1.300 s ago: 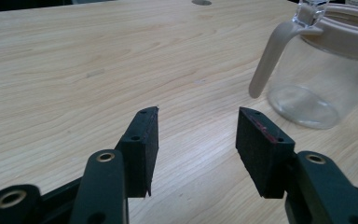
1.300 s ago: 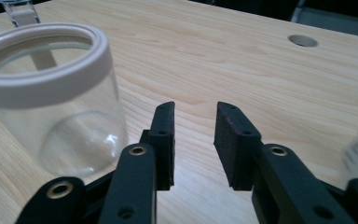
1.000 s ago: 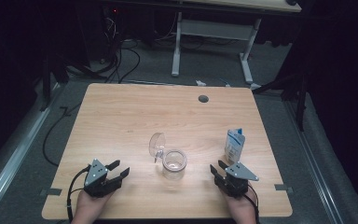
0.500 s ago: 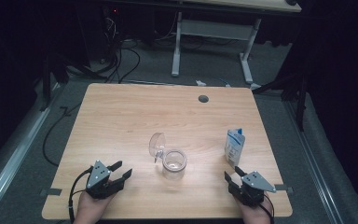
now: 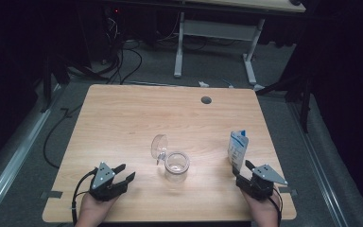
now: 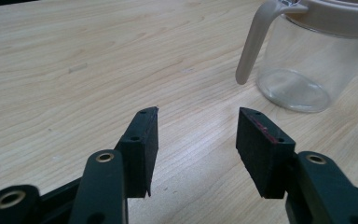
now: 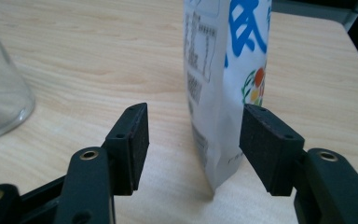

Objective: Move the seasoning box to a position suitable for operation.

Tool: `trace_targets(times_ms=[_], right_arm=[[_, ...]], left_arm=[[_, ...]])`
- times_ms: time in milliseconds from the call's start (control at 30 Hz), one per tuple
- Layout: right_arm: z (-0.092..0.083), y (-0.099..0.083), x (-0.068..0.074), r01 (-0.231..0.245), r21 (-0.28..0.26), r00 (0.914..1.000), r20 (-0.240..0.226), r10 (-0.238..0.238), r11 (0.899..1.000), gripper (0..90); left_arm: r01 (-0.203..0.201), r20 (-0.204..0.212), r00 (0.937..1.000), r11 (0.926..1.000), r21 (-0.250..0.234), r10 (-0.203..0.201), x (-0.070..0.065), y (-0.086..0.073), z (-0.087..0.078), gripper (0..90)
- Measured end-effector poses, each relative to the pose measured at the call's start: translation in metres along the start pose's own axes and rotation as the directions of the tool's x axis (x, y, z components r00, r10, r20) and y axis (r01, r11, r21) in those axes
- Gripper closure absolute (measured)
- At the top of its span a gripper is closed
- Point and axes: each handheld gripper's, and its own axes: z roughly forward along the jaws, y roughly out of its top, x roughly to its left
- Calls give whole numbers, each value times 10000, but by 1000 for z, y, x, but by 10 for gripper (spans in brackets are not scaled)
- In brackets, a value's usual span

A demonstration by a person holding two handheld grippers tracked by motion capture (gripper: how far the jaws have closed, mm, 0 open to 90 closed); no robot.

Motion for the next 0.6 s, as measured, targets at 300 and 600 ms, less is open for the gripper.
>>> trace_targets(times_ms=[300, 600], right_arm=[[4, 16, -1, -20, -150, 9999, 155, 22, 9999, 346], [11, 30, -2, 301, -158, 9977, 608, -291, 9994, 376]], left_arm=[[38, 133, 9999, 9999, 143, -39, 2, -2, -2, 481], [123, 163, 9998, 9998, 164, -126, 3, -3, 0, 474]])
